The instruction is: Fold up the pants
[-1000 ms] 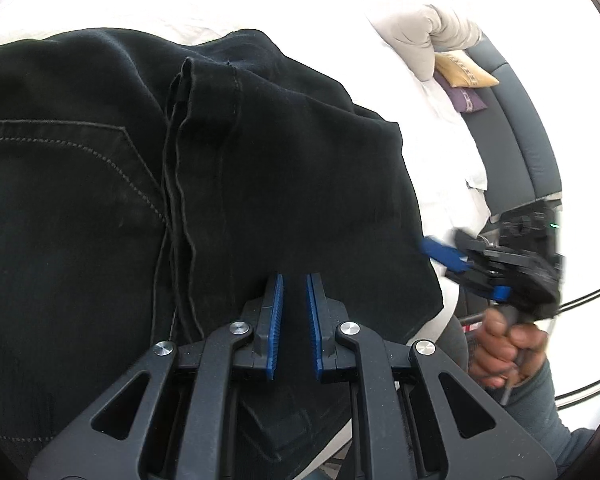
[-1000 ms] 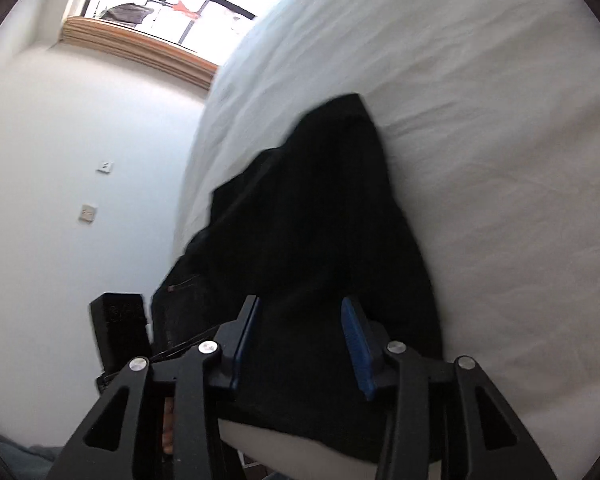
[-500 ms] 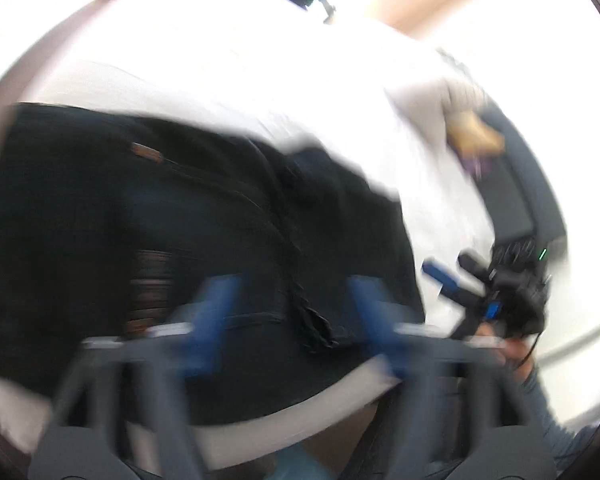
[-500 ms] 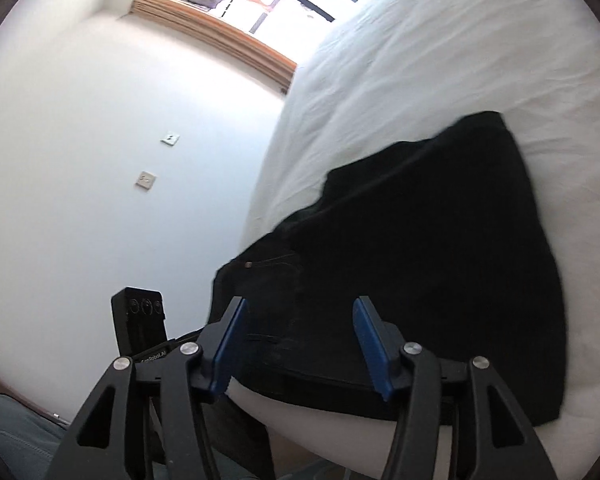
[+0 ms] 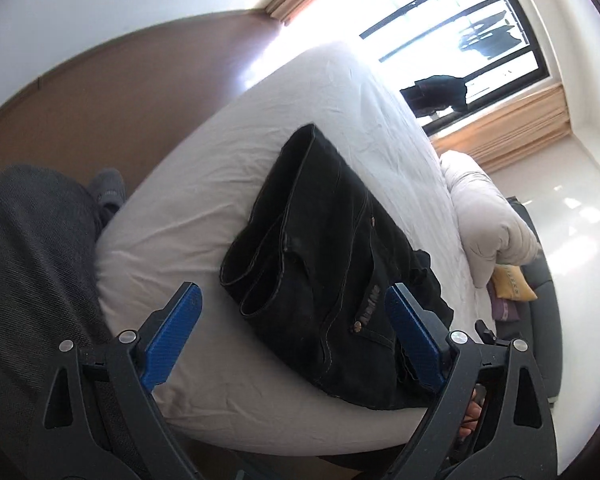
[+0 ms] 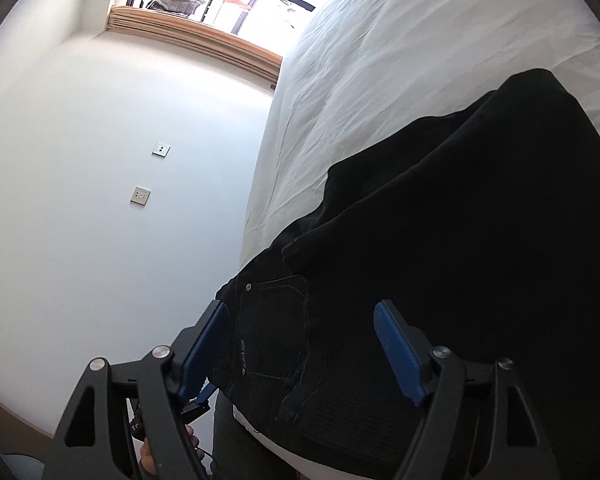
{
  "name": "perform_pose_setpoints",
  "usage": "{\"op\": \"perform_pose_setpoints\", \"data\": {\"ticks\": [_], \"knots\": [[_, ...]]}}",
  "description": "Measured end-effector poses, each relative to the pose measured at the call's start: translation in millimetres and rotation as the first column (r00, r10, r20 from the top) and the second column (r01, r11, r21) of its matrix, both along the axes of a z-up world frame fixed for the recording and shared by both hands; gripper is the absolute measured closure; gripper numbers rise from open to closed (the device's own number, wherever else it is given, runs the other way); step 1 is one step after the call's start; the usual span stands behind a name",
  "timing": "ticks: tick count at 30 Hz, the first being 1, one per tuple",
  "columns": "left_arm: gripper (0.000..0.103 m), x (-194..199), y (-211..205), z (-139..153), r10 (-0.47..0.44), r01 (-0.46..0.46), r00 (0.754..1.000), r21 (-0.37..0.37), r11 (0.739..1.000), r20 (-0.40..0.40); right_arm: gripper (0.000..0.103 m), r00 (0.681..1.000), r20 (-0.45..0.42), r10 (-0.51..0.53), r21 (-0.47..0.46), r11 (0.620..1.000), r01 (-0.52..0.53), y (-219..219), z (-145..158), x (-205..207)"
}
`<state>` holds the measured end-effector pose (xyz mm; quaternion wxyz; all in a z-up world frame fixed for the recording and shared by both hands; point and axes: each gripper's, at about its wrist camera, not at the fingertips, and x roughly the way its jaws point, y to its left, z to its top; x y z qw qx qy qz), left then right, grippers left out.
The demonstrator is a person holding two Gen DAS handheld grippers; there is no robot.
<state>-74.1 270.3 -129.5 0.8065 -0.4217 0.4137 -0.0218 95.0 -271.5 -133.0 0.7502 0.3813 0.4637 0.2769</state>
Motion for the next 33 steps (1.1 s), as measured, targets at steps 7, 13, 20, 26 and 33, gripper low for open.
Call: {"op": "perform_pose_setpoints", "data": {"ticks": [7,13,20,26,33], "knots": [[0.01,14.0,3.4,-28.0,0.019,-0.022,0.999,-0.123,0.992,-0.027,0.025,0.999,-0.036,0.022,0.044,0.999,-0.02,3.7,-12.8,1.6],[0.037,22.5,2.2,-33.7,-0.003,-0.004,0.999,-0.156,0.988,-0.046,0.025,0.986,-0.039,0.161,0.077,0.984,-0.158,39.2,-11.1,16.7],[0.075,24.6,9.9,-53.0,0.044,-0.064,0.994,-0.224,0.973,-0.095,0.035,0.96,-0.205,0.192,-0.027,0.979,-0.201,61.9,-42.6,45.8],[0.084,27.0,3.1,-43.7,0.037,-0.049,0.997,-0.172,0.984,-0.074,0.043,0.959,-0.233,0.162,-0.071,0.981,-0.183,60.8,-43.7,48.0],[0.092,38.8,-16.7,-12.1,0.007,-0.007,1.0,-0.073,0.997,-0.001,0.043,0.965,-0.223,0.138,-0.077,0.984,-0.159,58.2,-43.5,42.9]]}}
